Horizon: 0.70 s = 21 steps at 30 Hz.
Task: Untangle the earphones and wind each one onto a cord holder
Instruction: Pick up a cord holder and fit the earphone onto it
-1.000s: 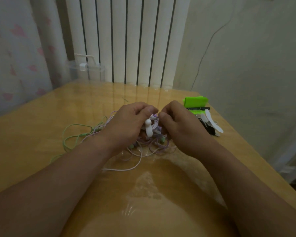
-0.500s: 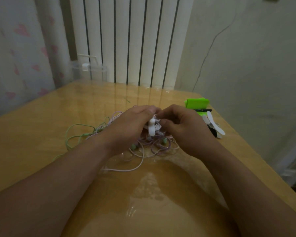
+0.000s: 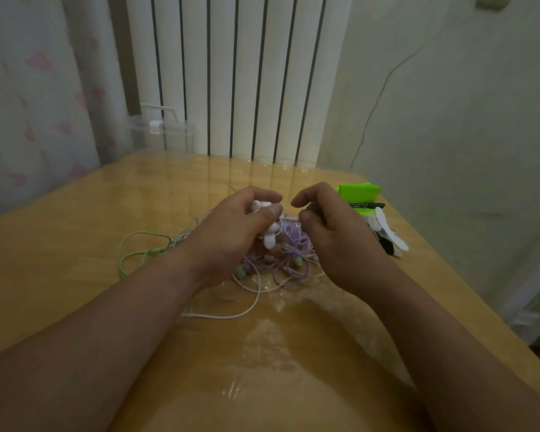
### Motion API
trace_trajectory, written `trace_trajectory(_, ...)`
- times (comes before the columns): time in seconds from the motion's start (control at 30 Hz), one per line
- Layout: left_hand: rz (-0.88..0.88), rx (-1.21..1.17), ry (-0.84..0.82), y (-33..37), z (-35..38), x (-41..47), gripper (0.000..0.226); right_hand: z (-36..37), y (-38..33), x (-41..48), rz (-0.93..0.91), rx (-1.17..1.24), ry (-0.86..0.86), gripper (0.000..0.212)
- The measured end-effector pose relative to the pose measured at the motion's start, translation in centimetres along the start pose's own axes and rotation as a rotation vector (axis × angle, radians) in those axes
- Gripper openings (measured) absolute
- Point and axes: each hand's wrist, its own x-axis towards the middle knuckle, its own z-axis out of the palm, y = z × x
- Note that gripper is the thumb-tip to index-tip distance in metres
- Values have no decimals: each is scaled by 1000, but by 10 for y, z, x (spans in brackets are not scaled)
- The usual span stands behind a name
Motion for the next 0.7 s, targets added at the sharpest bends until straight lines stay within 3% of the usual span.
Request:
trace_trajectory(0.33,-93,-271,-23,-1,-5,8,38,-3,3,1,-22,5,44,12)
trace_trajectory(0.47,-52,-173,-21,-2,-4,8,45,-5,1,0,-83,-23,33,10)
trace_trajectory(0.7,124,127,93,2,-2,1,24,-2,-2,-2,-185,-179,-24,10)
